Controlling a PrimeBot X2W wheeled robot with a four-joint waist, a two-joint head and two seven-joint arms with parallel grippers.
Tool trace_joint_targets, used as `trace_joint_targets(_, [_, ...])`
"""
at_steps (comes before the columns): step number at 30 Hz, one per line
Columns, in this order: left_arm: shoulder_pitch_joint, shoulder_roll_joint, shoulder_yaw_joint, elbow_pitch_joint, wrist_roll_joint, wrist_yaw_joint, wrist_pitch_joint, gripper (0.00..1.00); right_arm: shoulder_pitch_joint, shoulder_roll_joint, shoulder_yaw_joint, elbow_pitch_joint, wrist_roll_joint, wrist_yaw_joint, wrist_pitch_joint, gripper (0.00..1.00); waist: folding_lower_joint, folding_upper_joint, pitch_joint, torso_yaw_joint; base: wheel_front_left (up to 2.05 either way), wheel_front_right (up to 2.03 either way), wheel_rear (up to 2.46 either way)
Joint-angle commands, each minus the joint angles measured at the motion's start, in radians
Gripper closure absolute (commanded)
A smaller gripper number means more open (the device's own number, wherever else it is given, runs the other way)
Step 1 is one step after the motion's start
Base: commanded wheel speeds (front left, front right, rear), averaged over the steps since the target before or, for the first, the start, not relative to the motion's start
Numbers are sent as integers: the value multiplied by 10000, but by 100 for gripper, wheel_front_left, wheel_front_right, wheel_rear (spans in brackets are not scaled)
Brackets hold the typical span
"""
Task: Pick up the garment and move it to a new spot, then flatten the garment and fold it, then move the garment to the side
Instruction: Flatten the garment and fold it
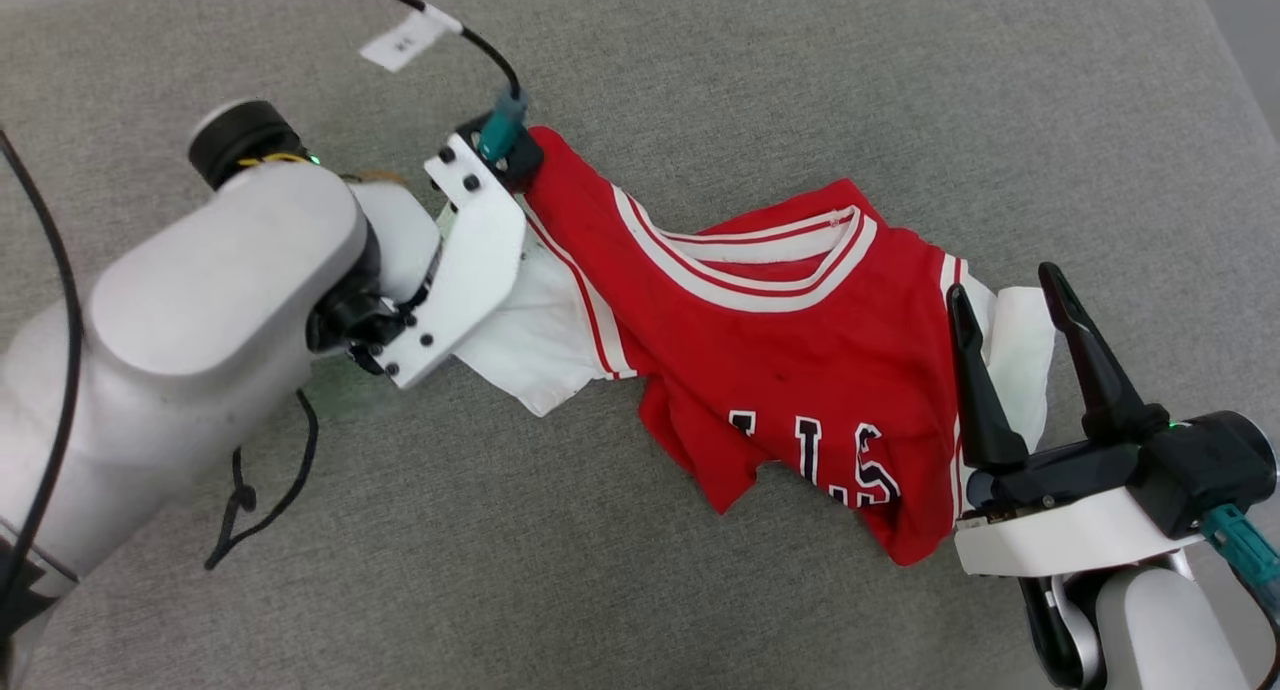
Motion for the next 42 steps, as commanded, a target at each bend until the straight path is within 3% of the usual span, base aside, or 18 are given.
trace_joint_targets(1, [498,60,-231,91,41,-1,-24,100,-118,52,30,50,47,-7,-21,0,-1,0,-121,63,0,0,0])
trace_joint_targets(7, [514,231,-143,-428,-578,-1,-1072,100,207,46,-141,245,-52,-7,-21,0,-1,0,-916,495,0,0,0])
trace_joint_targets(18, [879,2073,-138,-1457,-1733,-2,-1739,100,863,46,-426,323,-166,-7,-22,0,-1,0,-1885,1659,0,0,0])
trace_joint_targets(22, [1101,2634,-136,-1025,-1797,77,-1781,100,848,46,-419,320,-246,-7,-22,0,-1,0,-1745,1720,0,0,0])
trace_joint_targets(27, [1631,2955,-64,-55,-1977,482,-2245,100,662,46,-382,339,-251,-7,-22,0,-1,0,-1359,1486,0,0,0])
trace_joint_targets(33, [2307,2742,-88,1147,-1607,674,-3264,100,615,47,-397,397,-160,-7,-22,0,-1,0,-1090,1273,0,0,0])
trace_joint_targets(34, [2426,2606,-84,1313,-1652,672,-3456,84,626,47,-413,412,-152,-7,-22,0,-1,0,-1100,1273,0,0,0])
trace_joint_targets(35, [2479,2461,-94,1419,-1622,611,-3684,51,662,47,-448,418,-154,-7,-22,0,-1,0,-1132,1302,0,0,0])
trace_joint_targets(36, [2459,2327,-72,1531,-1475,561,-4014,0,717,47,-487,441,-147,-7,-22,0,-1,0,-1179,1343,0,0,0])
trace_joint_targets(42, [2055,1970,-4,2020,-1278,259,-4643,0,1037,45,-708,511,-121,-7,-21,0,-1,0,-1697,1782,0,0,0])
